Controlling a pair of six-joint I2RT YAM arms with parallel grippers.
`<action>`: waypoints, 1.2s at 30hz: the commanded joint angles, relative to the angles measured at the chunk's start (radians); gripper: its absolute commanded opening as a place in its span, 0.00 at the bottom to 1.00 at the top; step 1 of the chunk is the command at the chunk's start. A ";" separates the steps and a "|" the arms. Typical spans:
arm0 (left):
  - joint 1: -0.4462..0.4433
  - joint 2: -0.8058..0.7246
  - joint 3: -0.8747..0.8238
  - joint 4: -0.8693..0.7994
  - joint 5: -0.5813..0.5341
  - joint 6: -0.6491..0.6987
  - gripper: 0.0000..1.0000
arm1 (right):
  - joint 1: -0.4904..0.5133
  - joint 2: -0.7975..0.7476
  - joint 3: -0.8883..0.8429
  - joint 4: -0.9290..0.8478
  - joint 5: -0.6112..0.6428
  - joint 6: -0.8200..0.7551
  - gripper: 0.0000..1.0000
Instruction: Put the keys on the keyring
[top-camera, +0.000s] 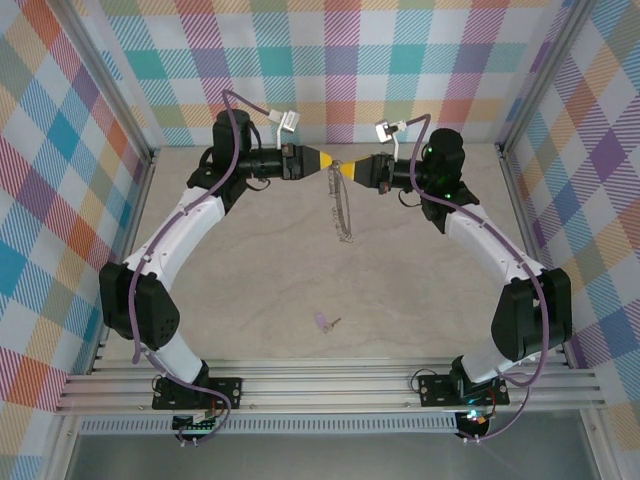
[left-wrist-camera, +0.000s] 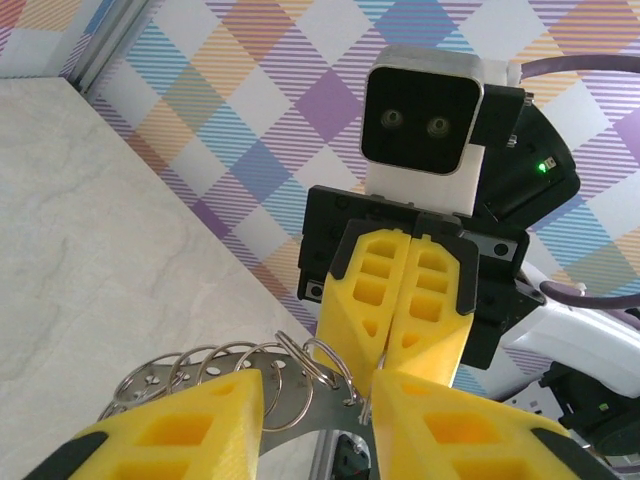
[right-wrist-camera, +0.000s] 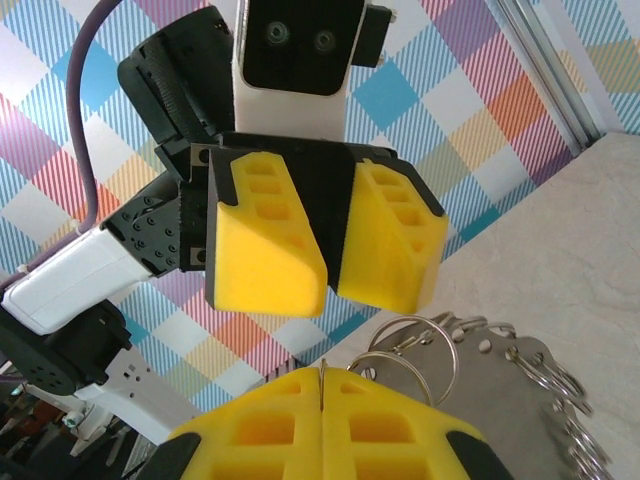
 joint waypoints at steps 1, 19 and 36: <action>-0.013 -0.034 -0.005 0.034 0.024 -0.002 0.38 | 0.001 -0.021 -0.002 0.067 0.007 0.015 0.00; -0.028 -0.105 -0.026 -0.008 -0.017 0.030 0.43 | -0.004 -0.009 -0.012 0.058 0.037 0.002 0.00; -0.065 -0.044 -0.024 0.008 -0.036 0.028 0.43 | -0.008 -0.022 -0.030 0.072 0.030 0.010 0.00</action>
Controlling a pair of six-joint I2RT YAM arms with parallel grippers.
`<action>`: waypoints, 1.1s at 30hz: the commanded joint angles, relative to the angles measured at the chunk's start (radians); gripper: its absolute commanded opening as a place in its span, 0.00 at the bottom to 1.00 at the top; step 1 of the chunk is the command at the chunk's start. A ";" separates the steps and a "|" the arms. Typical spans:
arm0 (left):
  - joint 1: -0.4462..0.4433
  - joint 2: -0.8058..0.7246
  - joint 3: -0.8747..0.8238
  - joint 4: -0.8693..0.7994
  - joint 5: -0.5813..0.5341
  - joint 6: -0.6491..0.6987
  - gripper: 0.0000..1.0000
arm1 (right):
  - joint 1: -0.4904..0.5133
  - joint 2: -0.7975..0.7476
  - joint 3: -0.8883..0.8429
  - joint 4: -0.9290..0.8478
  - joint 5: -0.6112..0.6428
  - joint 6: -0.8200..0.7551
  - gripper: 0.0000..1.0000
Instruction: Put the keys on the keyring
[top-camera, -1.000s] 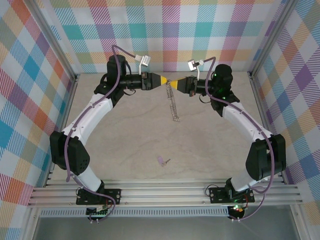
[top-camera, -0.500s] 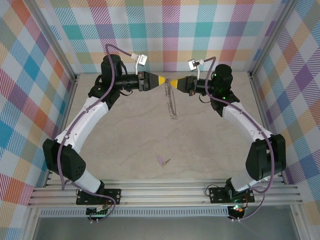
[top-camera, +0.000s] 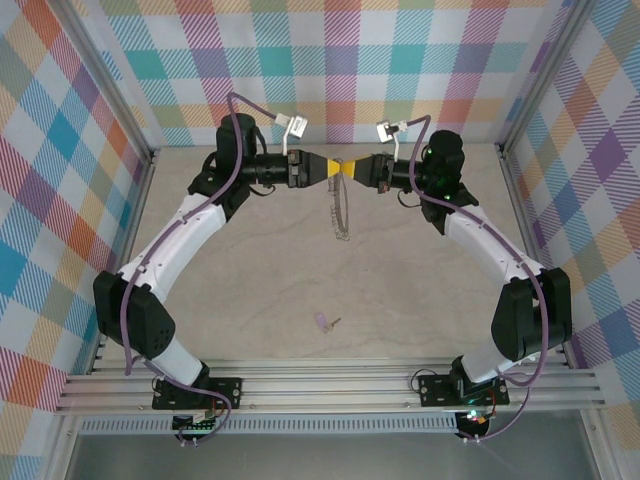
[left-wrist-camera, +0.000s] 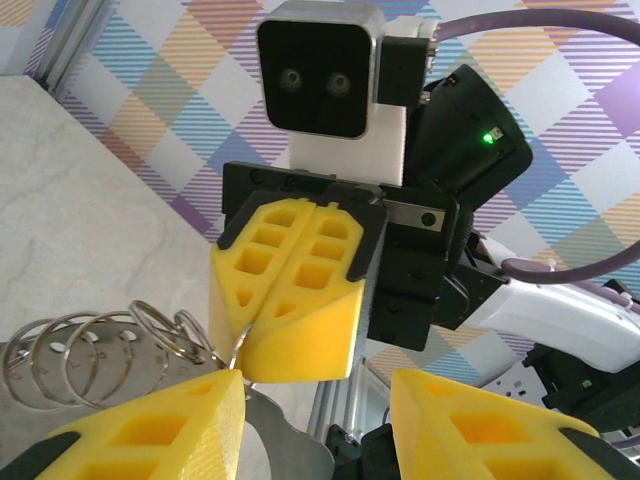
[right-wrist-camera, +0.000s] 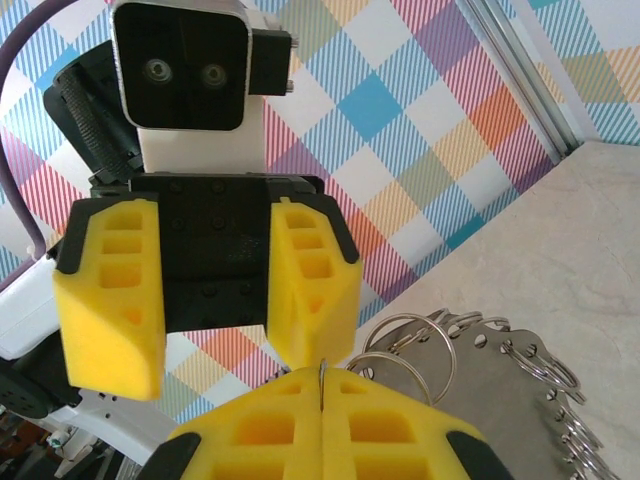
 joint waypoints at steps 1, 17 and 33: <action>-0.006 0.010 -0.003 0.026 -0.009 0.003 0.43 | -0.008 -0.024 -0.014 0.058 -0.011 0.005 0.00; -0.006 0.047 0.009 0.019 -0.010 0.010 0.42 | -0.017 -0.033 -0.030 0.088 -0.017 0.022 0.00; -0.033 0.054 0.025 0.171 0.027 -0.087 0.40 | -0.020 -0.027 -0.044 0.120 -0.022 0.048 0.00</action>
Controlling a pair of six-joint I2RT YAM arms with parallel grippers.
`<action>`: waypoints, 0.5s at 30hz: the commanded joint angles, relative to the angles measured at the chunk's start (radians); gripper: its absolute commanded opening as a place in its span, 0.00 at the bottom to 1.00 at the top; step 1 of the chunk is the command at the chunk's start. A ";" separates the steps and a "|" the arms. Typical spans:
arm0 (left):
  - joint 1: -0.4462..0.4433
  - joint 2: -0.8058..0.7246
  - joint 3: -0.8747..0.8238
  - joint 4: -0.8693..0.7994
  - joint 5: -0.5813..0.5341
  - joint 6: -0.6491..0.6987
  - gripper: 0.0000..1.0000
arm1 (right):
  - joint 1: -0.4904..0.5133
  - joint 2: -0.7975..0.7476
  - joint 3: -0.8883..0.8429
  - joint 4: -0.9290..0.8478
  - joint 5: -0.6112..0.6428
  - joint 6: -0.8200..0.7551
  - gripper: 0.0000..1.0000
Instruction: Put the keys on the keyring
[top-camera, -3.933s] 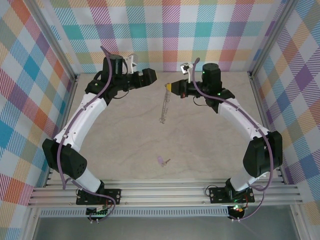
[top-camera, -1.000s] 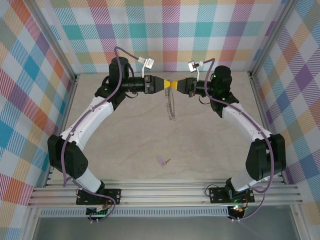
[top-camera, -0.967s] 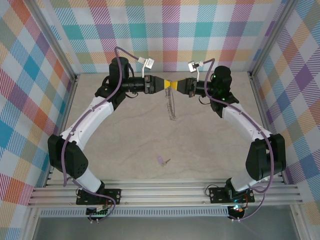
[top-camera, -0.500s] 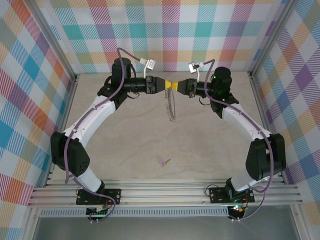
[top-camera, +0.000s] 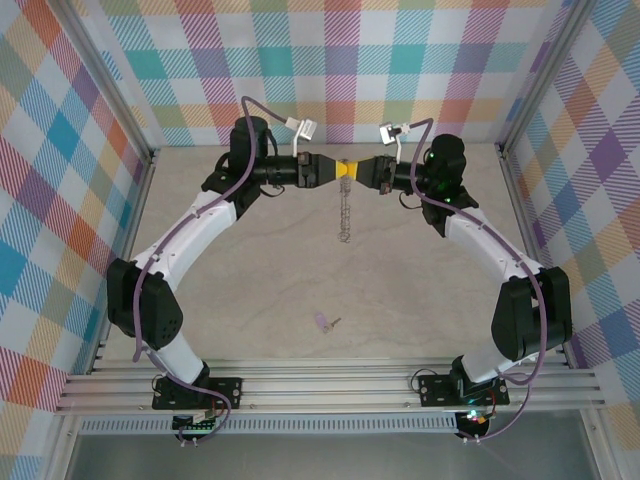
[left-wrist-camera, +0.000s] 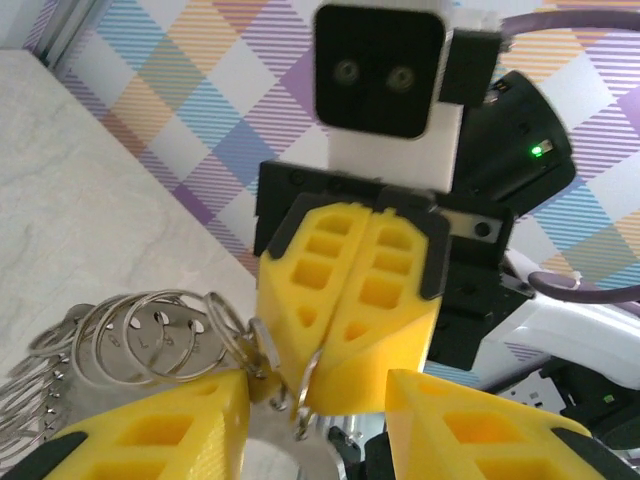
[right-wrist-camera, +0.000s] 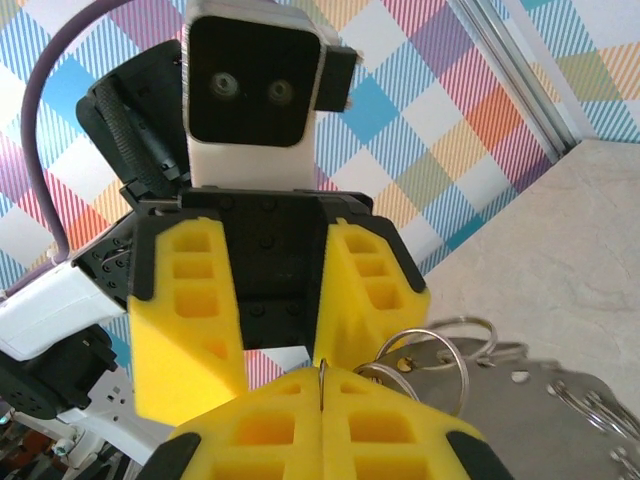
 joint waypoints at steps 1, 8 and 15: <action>-0.011 -0.015 0.019 0.124 0.038 -0.055 0.39 | -0.007 -0.026 -0.006 0.052 -0.018 0.003 0.00; -0.019 -0.028 0.023 0.143 0.048 -0.064 0.36 | -0.013 -0.024 -0.018 0.064 -0.013 0.010 0.00; -0.031 -0.025 0.016 0.137 0.062 -0.055 0.28 | -0.014 -0.025 -0.014 0.065 -0.013 0.015 0.00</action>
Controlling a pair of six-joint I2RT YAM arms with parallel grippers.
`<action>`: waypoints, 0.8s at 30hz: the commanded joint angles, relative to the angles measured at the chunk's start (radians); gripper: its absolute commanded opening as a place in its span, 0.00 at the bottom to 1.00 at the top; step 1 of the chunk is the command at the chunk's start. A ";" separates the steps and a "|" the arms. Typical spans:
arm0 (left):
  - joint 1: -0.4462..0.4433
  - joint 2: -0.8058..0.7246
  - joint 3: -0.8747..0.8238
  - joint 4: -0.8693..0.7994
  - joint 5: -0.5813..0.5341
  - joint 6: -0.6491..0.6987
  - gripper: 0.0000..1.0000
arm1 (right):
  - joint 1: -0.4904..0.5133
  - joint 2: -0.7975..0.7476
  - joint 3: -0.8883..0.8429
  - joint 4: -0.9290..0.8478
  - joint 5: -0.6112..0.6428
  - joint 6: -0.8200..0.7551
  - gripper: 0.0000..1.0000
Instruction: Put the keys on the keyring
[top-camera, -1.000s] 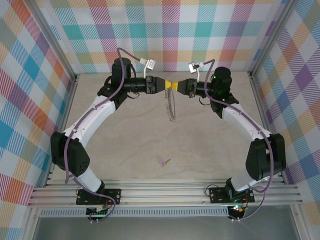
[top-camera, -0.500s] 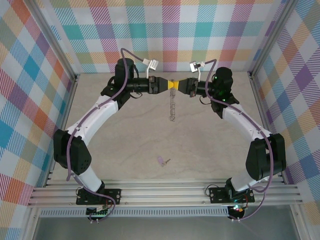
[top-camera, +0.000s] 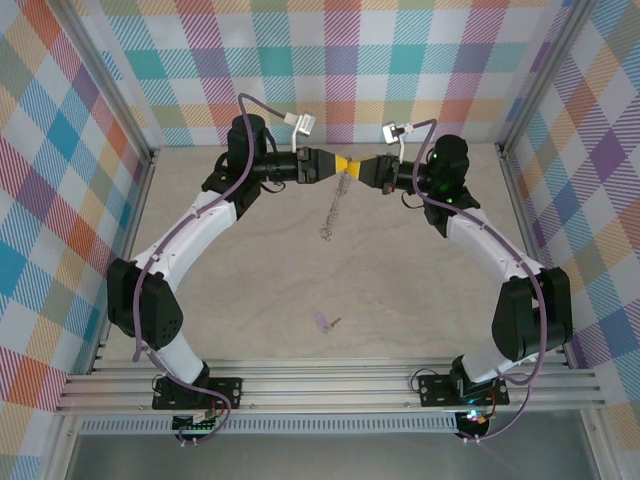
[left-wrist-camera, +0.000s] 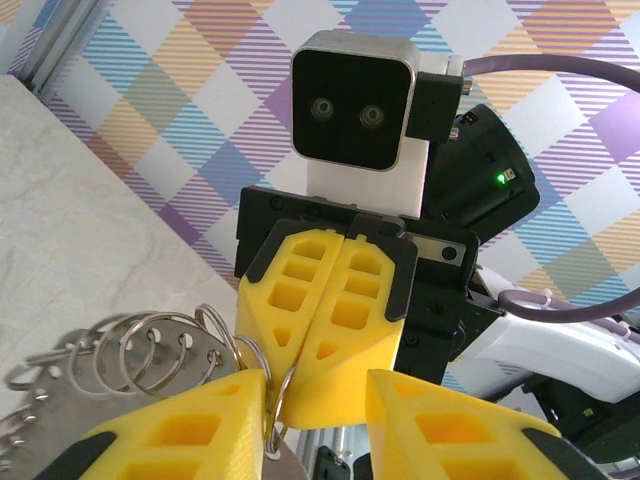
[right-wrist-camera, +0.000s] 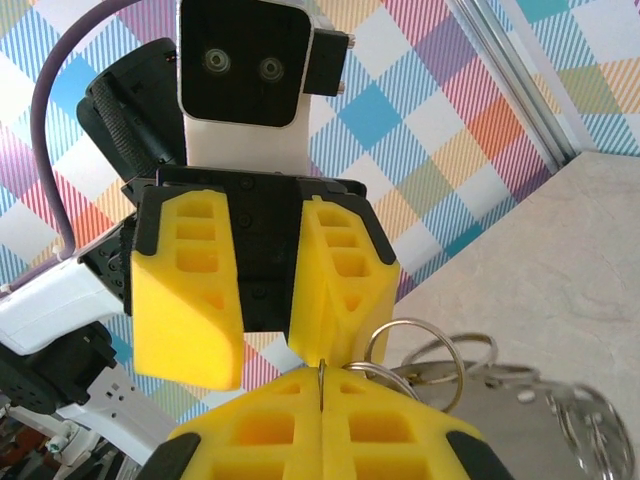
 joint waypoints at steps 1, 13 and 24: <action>-0.031 -0.025 0.015 0.058 0.064 0.004 0.26 | -0.006 -0.023 -0.006 0.026 0.001 0.014 0.00; -0.052 -0.014 0.023 -0.012 0.087 0.066 0.07 | -0.005 -0.022 -0.004 0.025 -0.001 0.023 0.00; -0.094 0.021 0.092 -0.201 0.042 0.202 0.00 | -0.006 -0.014 -0.003 0.022 0.002 0.027 0.00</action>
